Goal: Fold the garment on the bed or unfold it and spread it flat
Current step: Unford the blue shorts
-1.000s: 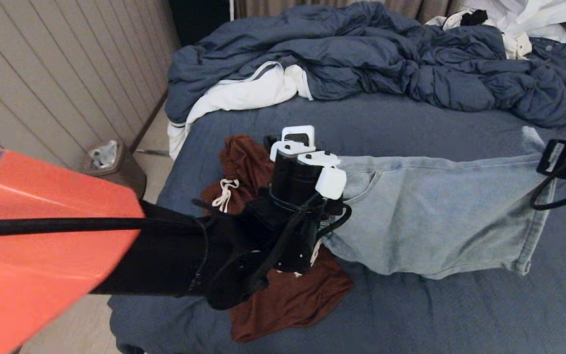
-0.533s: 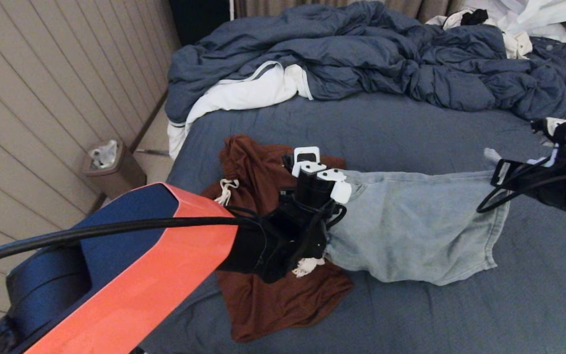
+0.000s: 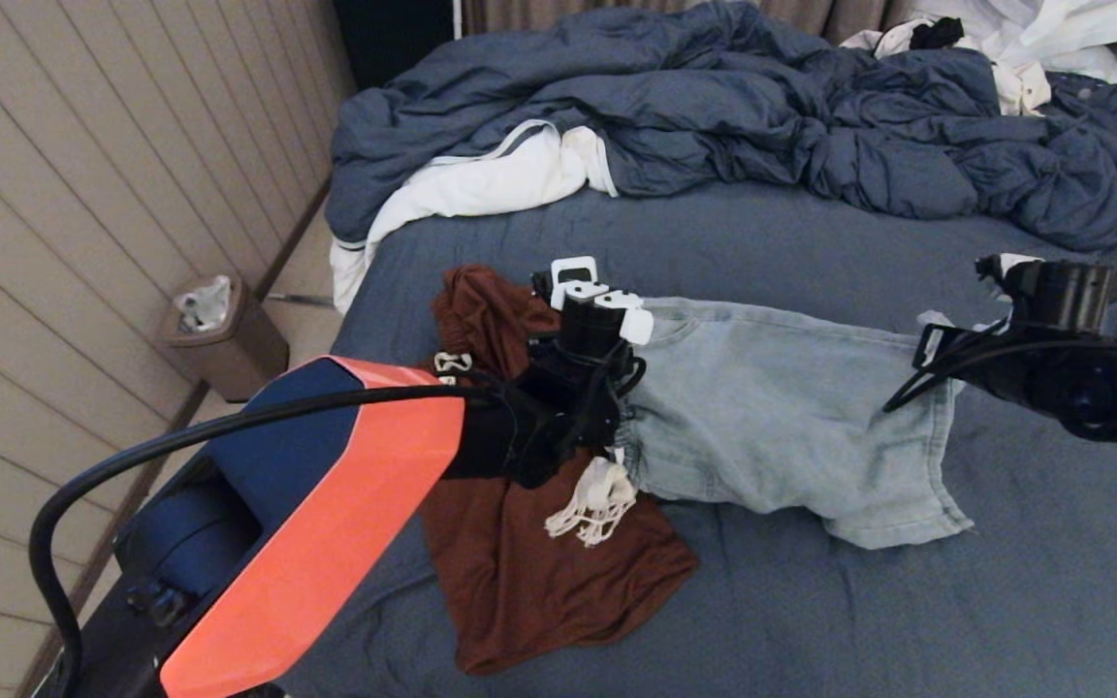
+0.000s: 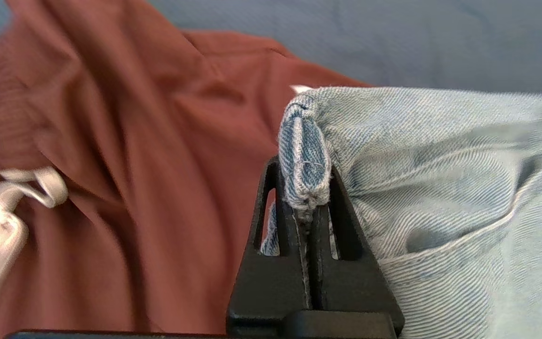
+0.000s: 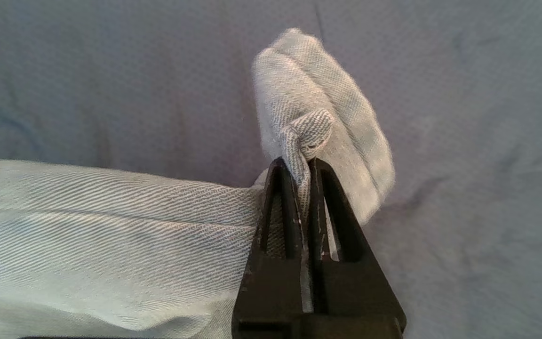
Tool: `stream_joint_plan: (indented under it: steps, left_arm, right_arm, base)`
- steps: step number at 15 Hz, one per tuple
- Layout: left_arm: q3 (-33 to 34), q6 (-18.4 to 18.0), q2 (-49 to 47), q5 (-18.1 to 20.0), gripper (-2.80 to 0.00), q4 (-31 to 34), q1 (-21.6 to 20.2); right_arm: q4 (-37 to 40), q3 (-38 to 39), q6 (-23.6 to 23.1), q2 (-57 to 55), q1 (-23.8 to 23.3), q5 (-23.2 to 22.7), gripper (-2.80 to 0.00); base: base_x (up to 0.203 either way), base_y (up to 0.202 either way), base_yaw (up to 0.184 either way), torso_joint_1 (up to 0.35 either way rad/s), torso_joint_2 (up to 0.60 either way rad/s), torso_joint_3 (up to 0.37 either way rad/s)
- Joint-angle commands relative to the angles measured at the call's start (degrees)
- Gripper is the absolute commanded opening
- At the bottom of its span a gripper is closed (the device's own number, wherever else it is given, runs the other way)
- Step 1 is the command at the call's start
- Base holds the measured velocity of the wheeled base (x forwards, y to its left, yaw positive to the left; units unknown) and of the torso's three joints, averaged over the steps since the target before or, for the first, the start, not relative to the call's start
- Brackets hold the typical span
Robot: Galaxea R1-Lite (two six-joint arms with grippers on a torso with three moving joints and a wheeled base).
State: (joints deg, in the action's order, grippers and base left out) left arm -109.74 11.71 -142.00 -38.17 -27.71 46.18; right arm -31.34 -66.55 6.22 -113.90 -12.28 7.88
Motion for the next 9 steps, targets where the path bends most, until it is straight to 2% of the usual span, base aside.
stream_joint_plan:
  steps: [1,9]
  left_arm:
    - [-0.88,-1.54,-1.64,-0.05,0.00,-0.75,-0.68]
    - [1.90,-1.84,1.18,-1.03,0.00,-3.64,-0.65]
  right_arm:
    - [-0.21,-1.48,0.11,-2.38,0.50,0.20,0.00]
    - [-0.21,-1.17,0.29,-2.24,0.33,0.03,0.00]
  base:
    - [0.000,0.000,0.000,0.000,0.00,0.000]
    - [0.000,0.000,0.000,0.000,0.00,0.000]
